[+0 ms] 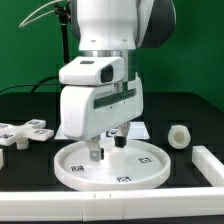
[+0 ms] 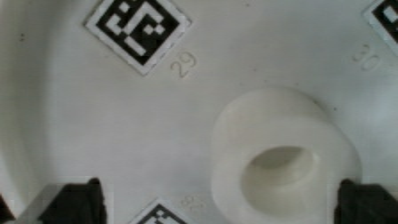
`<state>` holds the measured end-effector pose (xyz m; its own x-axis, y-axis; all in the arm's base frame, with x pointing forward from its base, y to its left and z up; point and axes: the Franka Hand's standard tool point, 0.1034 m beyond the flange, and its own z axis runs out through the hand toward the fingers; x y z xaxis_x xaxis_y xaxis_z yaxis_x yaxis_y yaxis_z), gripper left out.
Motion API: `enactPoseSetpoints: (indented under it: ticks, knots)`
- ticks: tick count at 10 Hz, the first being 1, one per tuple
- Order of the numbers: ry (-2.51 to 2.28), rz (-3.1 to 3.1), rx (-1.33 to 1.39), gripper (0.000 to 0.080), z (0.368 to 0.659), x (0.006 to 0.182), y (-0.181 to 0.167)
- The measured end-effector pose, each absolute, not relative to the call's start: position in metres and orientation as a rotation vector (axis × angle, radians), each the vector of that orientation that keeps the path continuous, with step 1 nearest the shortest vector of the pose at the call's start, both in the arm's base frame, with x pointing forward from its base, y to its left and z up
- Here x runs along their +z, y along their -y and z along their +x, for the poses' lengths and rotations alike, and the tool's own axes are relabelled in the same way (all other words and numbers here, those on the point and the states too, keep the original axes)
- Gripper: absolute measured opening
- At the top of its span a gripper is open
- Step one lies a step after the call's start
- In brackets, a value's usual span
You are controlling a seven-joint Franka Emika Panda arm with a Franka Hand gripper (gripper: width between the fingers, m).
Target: Assemble round table
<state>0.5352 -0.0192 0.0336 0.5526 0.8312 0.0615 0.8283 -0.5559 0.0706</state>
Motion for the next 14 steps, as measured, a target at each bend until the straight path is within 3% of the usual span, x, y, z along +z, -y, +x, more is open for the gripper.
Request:
enactPoseSetpoints:
  ticks: [3,7,12,14]
  knots:
    - [-1.476,2.735,0.133,0.0649,0.532,0.035,0.015]
    - [-1.488,2.751,0.089,0.0649,0.513,0.023,0.015]
    - [-1.491,2.757,0.079,0.0649,0.513,0.016,0.013]
    - [-1.491,2.757,0.078,0.0403,0.514,0.017,0.014]
